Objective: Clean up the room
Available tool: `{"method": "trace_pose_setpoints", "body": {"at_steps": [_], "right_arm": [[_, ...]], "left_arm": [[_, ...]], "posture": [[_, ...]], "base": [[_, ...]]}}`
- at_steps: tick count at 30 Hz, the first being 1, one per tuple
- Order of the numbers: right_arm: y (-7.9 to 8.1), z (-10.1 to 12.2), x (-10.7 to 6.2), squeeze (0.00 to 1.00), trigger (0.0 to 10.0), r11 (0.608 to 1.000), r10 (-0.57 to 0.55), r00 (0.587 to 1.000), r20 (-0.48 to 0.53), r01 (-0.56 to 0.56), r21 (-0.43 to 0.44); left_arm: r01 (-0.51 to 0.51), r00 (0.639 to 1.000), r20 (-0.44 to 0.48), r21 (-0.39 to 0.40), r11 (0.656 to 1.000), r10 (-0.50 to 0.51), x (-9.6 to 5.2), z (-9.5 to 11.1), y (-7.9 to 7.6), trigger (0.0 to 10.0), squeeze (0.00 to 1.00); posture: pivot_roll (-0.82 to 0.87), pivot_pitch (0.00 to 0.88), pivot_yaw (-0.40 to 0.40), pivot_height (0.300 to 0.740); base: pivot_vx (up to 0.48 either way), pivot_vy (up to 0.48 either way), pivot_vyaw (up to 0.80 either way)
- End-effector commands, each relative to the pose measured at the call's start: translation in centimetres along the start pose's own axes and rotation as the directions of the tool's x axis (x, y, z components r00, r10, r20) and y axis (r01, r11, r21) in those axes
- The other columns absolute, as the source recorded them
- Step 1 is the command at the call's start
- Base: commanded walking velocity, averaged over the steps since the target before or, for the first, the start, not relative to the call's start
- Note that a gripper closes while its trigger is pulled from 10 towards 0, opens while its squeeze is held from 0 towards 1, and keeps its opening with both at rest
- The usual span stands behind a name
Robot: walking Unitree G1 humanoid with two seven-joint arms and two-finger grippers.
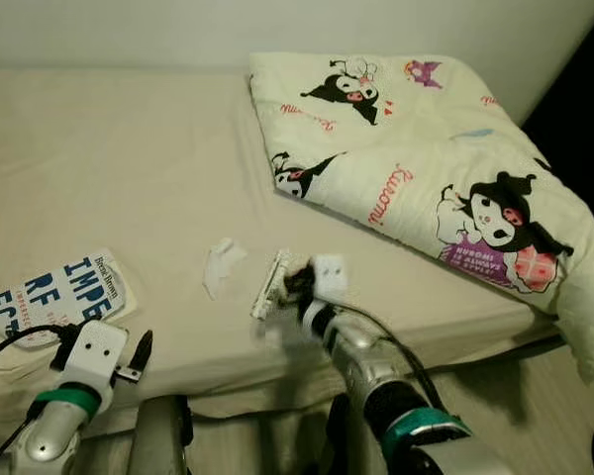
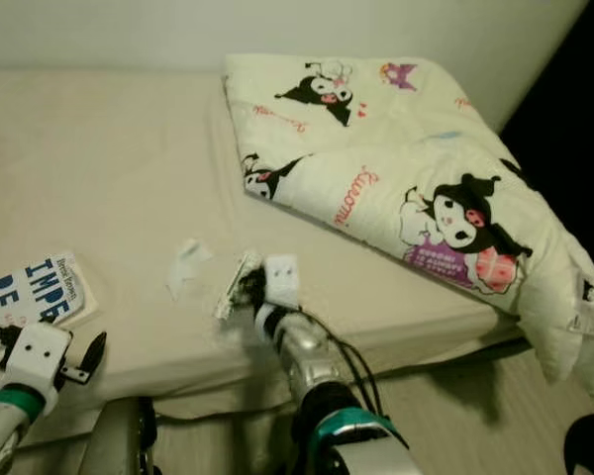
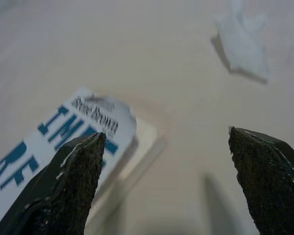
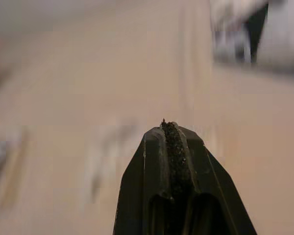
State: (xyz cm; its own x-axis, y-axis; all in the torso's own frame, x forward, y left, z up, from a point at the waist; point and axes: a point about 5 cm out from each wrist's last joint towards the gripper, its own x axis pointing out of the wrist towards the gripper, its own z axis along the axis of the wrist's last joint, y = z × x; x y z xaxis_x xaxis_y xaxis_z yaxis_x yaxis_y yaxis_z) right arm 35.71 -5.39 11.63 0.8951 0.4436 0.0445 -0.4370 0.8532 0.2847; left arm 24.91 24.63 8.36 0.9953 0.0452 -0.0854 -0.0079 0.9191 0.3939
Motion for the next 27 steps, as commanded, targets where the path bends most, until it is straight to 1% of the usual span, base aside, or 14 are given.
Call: {"method": "trace_pose_setpoints", "body": {"at_steps": [1,6,12,13,14,15,16,19,21,22,23,24,25,27], "right_arm": [[1.4,-0.8,-0.1,0.0,0.0,0.997,0.031,0.999,0.016,-0.032,0.069],[0.5,-0.6,-1.0,0.0,0.0,0.998,0.035,0.998,0.059,-0.038,0.056],[-1.7,-1.0,-2.3,0.0,0.0,0.998,-0.055,0.998,0.041,0.057,-0.029],[-3.2,-1.1,-2.8,0.0,4.9,0.983,-0.159,0.987,0.015,0.159,-0.087],[-3.2,-1.1,-2.8,0.0,4.9,0.983,-0.159,0.987,0.015,0.159,-0.087],[-5.0,-1.0,-3.5,0.0,10.0,0.956,-0.269,0.963,0.006,0.267,-0.12],[-7.0,-0.6,-4.3,0.0,10.0,0.919,-0.37,0.929,0.013,0.368,-0.144],[-8.4,-0.3,-5.1,0.0,10.0,0.889,-0.433,0.901,0.021,0.431,-0.153],[-10.3,0.4,-6.1,0.0,10.0,0.85,-0.5,0.865,0.041,0.499,-0.17],[-10.3,0.4,-6.1,0.0,10.0,0.85,-0.5,0.865,0.041,0.499,-0.17],[-10.9,0.8,-6.5,0.0,10.0,0.832,-0.523,0.85,0.057,0.524,-0.183],[-10.9,0.8,-6.5,0.0,10.0,0.832,-0.523,0.85,0.057,0.524,-0.183],[-11.5,1.2,-6.9,0.0,10.0,0.812,-0.547,0.833,0.079,0.551,-0.192],[-11.5,1.2,-6.9,0.0,10.0,0.812,-0.547,0.833,0.079,0.551,-0.192]], "left_arm": [[0.006,1.0,-0.025,-0.004,1.0,-0.006,-0.3,-0.7,-0.4,10.0,0.0],[0.007,1.0,-0.02,-0.007,1.0,-0.007,0.0,-0.6,-0.6,10.0,0.0],[0.006,1.0,-0.012,-0.013,1.0,-0.006,0.6,-0.4,-0.8,10.0,0.0],[0.004,1.0,0.001,-0.028,1.0,-0.004,1.1,0.0,-0.7,10.0,0.0],[0.004,1.0,0.001,-0.028,1.0,-0.004,1.1,0.0,-0.7,10.0,0.0],[0.009,1.0,0.022,-0.065,0.998,-0.008,1.8,0.7,-0.7,10.0,0.0],[0.048,0.997,0.07,-0.104,0.993,-0.041,3.1,2.2,-1.2,10.0,0.0],[0.12,0.988,0.12,-0.158,0.98,-0.101,4.2,3.8,-2.1,10.0,0.0],[0.376,0.913,0.256,-0.234,0.897,-0.317,5.6,7.5,-5.8,10.0,0.0],[0.376,0.913,0.256,-0.234,0.897,-0.317,5.6,7.5,-5.8,10.0,0.0],[0.501,0.851,0.309,-0.239,0.832,-0.424,5.8,9.1,-7.9,10.0,0.0],[0.501,0.851,0.309,-0.239,0.832,-0.424,5.8,9.1,-7.9,10.0,0.0],[0.583,0.799,0.334,-0.226,0.781,-0.5,6.1,10.2,-9.5,10.0,0.0],[0.583,0.799,0.334,-0.226,0.781,-0.5,6.1,10.2,-9.5,10.0,0.0]], "posture": [[0.18,0.074,-0.085,0.571],[0.18,0.065,-0.087,0.571],[0.17,0.06,-0.089,0.571],[0.16,0.056,-0.087,0.571],[0.16,0.056,-0.087,0.571],[0.15,0.053,-0.084,0.571],[0.15,0.054,-0.083,0.571],[0.14,0.052,-0.082,0.571],[0.13,0.042,-0.073,0.571],[0.13,0.042,-0.073,0.571],[0.13,0.042,-0.073,0.571],[0.13,0.042,-0.073,0.571],[0.13,0.042,-0.073,0.571],[0.13,0.042,-0.073,0.571]], "base": [[0.0,0.0,0.0],[0.0,0.0,0.0],[0.0,0.0,0.0],[0.0,0.0,0.0],[0.0,0.0,0.0],[0.0,0.0,0.0],[0.0,0.0,0.0],[0.0,0.0,0.0],[0.0,0.0,0.0],[0.0,0.0,0.0],[0.0,0.0,0.0],[0.0,0.0,0.0],[0.0,0.0,0.0],[0.0,0.0,0.0]]}}
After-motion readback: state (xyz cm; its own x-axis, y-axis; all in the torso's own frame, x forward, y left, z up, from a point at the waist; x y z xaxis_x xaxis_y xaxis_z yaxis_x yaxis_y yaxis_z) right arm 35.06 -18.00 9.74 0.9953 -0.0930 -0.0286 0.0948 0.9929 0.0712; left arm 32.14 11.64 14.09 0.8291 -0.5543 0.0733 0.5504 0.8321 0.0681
